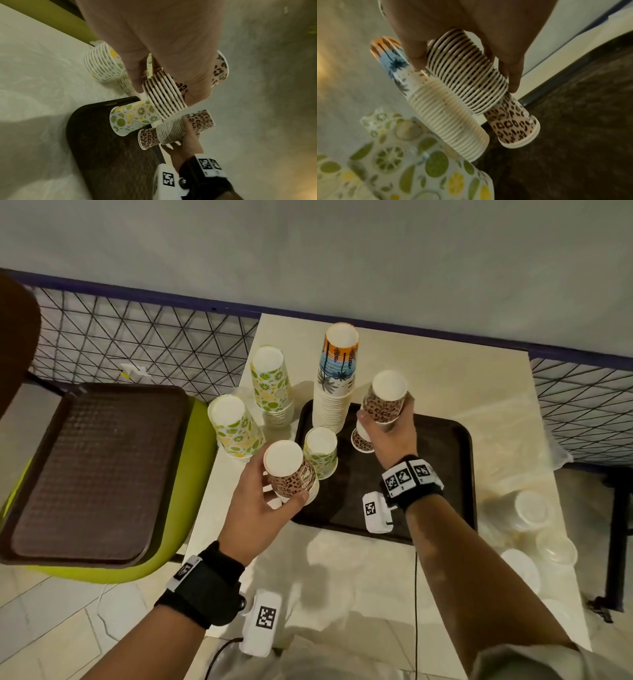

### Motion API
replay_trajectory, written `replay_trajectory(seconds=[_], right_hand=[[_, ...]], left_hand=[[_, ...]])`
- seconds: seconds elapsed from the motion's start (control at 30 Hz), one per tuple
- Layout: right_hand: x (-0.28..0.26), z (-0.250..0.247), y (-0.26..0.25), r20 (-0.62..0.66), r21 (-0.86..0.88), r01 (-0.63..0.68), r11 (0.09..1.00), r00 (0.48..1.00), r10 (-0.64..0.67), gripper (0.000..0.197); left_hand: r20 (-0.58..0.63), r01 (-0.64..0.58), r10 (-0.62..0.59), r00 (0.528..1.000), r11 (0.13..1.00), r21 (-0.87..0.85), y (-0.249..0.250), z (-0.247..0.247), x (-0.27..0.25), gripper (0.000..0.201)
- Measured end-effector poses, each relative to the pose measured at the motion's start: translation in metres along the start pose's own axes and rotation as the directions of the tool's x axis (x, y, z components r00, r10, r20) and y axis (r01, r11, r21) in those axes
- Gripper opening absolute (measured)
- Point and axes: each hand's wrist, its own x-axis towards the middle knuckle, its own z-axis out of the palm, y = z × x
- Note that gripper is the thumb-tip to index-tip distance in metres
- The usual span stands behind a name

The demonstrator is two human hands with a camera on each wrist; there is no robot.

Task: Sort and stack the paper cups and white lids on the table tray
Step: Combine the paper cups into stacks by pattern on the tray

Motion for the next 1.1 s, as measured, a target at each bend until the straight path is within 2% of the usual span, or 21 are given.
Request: replay_trajectory(seconds=[0.27,0.37,0.43,0.5,0.53,0.6,0.63,0.7,0.77,0.8,0.9,1.03,1.1], right_hand=[[0.01,0.01,0.041,0.04,-0.037,-0.107,0.994,0.993,0.109,0.088],[0.006,0.002,0.034,0.097,-0.008,-0.107,0.994,0.989,0.107,0.102],[-0.002,-0.009,0.029,0.076,-0.003,-0.101,0.995,0.992,0.101,0.111],[-0.019,-0.02,0.023,-0.059,-0.099,-0.018,0.995,0.998,0.012,0.1],[-0.032,-0.025,0.018,-0.123,-0.122,0.056,0.991,0.99,-0.071,0.09],[-0.066,-0.031,-0.001,-0.154,-0.111,0.188,0.976,0.967,-0.204,0.072],[-0.083,-0.03,-0.013,-0.086,-0.083,0.213,0.974,0.972,-0.22,0.067],[-0.109,-0.023,-0.032,0.187,-0.032,0.221,0.975,0.959,-0.212,0.067],[-0.121,-0.014,-0.041,0.402,-0.009,0.23,0.973,0.892,-0.207,0.074],[-0.122,-0.01,-0.042,0.446,0.028,0.213,0.977,0.872,-0.203,0.077],[-0.12,-0.008,-0.049,0.44,0.131,0.126,0.983,0.881,-0.172,0.076],[-0.117,-0.007,-0.05,0.422,0.131,0.116,0.985,0.892,-0.161,0.074],[-0.11,-0.012,-0.051,0.365,0.129,0.113,0.985,0.918,-0.153,0.075]], left_hand=[[0.005,-0.019,0.019,1.0,0.999,0.038,0.014,0.01,0.008,0.084],[0.018,-0.027,0.026,0.999,0.999,0.047,0.018,0.014,0.009,0.085],[0.025,-0.034,0.033,0.999,0.998,0.047,0.022,0.017,0.011,0.087],[0.03,-0.051,0.049,0.998,0.997,0.051,0.024,0.019,0.014,0.088],[0.036,-0.059,0.057,0.998,0.997,0.054,0.026,0.021,0.015,0.088],[0.058,-0.072,0.069,0.996,0.995,0.062,0.029,0.023,0.018,0.087],[0.076,-0.084,0.079,0.994,0.994,0.071,0.032,0.024,0.019,0.086],[0.132,-0.127,0.114,0.985,0.988,0.09,0.039,0.027,0.021,0.083],[0.196,-0.164,0.143,0.97,0.982,0.092,0.044,0.028,0.023,0.083],[0.217,-0.169,0.146,0.965,0.981,0.091,0.047,0.028,0.023,0.084],[0.241,-0.183,0.153,0.958,0.977,0.107,0.05,0.025,0.025,0.09],[0.3,-0.164,0.104,0.948,0.97,0.181,0.051,0.017,0.018,0.101],[0.282,-0.115,0.054,0.958,0.972,0.203,0.047,0.003,0.006,0.105]])
